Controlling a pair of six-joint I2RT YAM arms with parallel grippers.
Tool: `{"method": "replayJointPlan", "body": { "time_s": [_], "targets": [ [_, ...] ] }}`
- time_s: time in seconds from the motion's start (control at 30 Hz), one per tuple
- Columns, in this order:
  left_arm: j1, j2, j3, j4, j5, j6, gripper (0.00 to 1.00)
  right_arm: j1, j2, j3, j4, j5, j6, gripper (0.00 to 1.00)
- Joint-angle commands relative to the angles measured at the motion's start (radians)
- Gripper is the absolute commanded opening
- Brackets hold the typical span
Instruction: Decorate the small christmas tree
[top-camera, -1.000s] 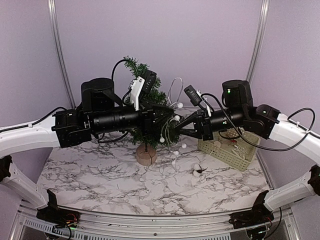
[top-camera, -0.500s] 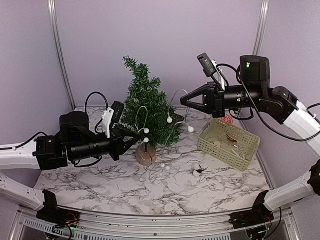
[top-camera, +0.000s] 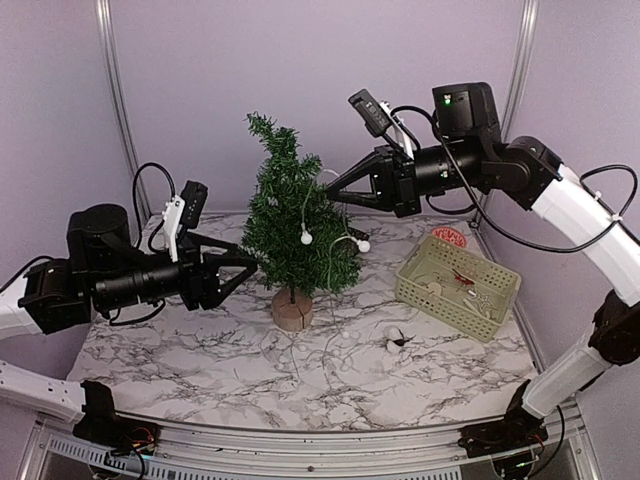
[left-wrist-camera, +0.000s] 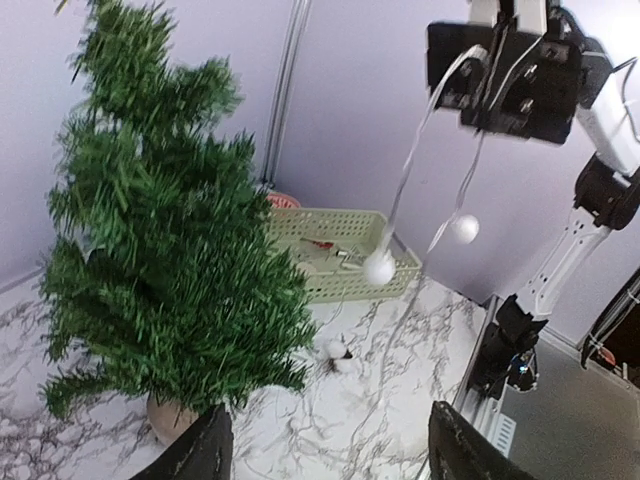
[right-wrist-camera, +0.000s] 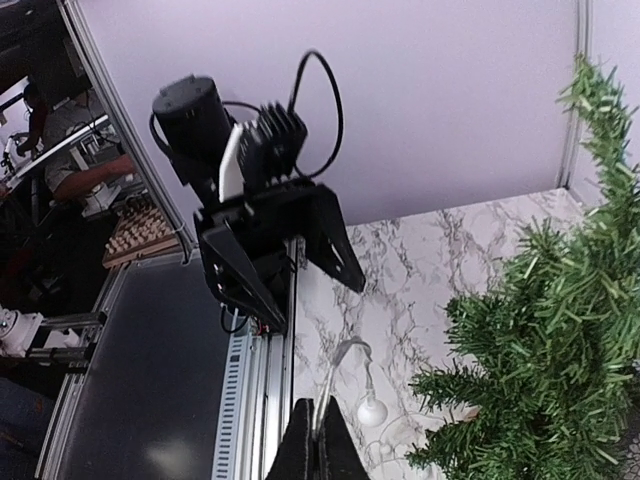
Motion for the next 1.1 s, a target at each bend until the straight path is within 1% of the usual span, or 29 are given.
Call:
{"method": "replayJointPlan", "body": {
  "time_s": [0.0,0.07,0.13,0.27,0.33,0.37,0.43,0.47,0.5,0.63,0.67,0.7,0.73,0.8,0.83,0.87,0.9,0.93,0.97,1.0,1.03,1.07],
  "targets": [
    [0.0,0.072,0.168,-0.09,0.147,0.127,0.67,0.037,0.037,0.069,-0.115,-0.03,-0.101,0.0],
    [0.0,0.108,0.234,-0.094,0.196,0.159,0.68,0.057,0.052,0.078,-0.145,-0.014,-0.13,0.0],
    [0.0,0.144,0.279,-0.11,0.216,0.19,0.68,0.076,0.064,0.083,-0.165,-0.003,-0.148,0.0],
    [0.001,0.193,0.32,-0.117,0.22,0.247,0.69,0.109,0.079,0.081,-0.182,0.005,-0.163,0.0],
    [0.001,0.217,0.337,-0.12,0.239,0.256,0.69,0.126,0.085,0.078,-0.193,0.012,-0.172,0.0],
    [0.0,0.229,0.344,-0.12,0.249,0.283,0.69,0.134,0.088,0.076,-0.198,0.016,-0.177,0.0],
    [0.001,0.248,0.354,-0.122,0.27,0.297,0.66,0.138,0.088,0.071,-0.199,0.015,-0.179,0.0],
    [0.0,0.253,0.356,-0.122,0.279,0.299,0.63,0.136,0.087,0.068,-0.2,0.015,-0.179,0.0],
    [0.0,0.256,0.355,-0.122,0.289,0.304,0.55,0.137,0.085,0.066,-0.201,0.017,-0.179,0.0],
    [0.001,0.252,0.351,-0.122,0.32,0.308,0.15,0.137,0.07,0.034,-0.189,0.028,-0.171,0.0],
    [0.002,0.252,0.351,-0.123,0.326,0.308,0.1,0.137,0.066,0.022,-0.181,0.034,-0.166,0.0],
    [0.002,0.252,0.351,-0.123,0.329,0.305,0.03,0.136,0.06,0.009,-0.172,0.039,-0.157,0.0],
    [0.002,0.254,0.353,-0.122,0.331,0.299,0.0,0.132,0.055,-0.007,-0.157,0.044,-0.146,0.0],
    [0.004,0.263,0.36,-0.119,0.329,0.282,0.0,0.116,0.034,-0.049,-0.113,0.058,-0.103,0.01],
    [0.005,0.268,0.361,-0.118,0.317,0.271,0.0,0.1,0.021,-0.075,-0.086,0.076,-0.067,0.08],
    [0.006,0.271,0.361,-0.115,0.301,0.269,0.0,0.077,0.002,-0.112,-0.061,0.089,-0.031,0.19],
    [0.009,0.274,0.358,-0.112,0.282,0.236,0.0,0.053,-0.023,-0.157,-0.031,0.092,0.005,0.3],
    [0.015,0.277,0.354,-0.106,0.263,0.216,0.0,0.019,-0.055,-0.209,-0.002,0.1,0.051,0.47],
    [0.025,0.282,0.348,-0.102,0.25,0.197,0.0,0.002,-0.095,-0.27,0.029,0.121,0.089,0.59],
    [0.035,0.283,0.342,-0.1,0.24,0.181,0.0,-0.008,-0.155,-0.33,0.058,0.155,0.133,0.67],
    [0.046,0.284,0.334,-0.096,0.236,0.163,0.0,-0.019,-0.201,-0.4,0.082,0.191,0.165,0.71],
    [0.058,0.283,0.322,-0.086,0.236,0.148,0.0,-0.034,-0.249,-0.47,0.104,0.216,0.196,0.73]
  ]
}}
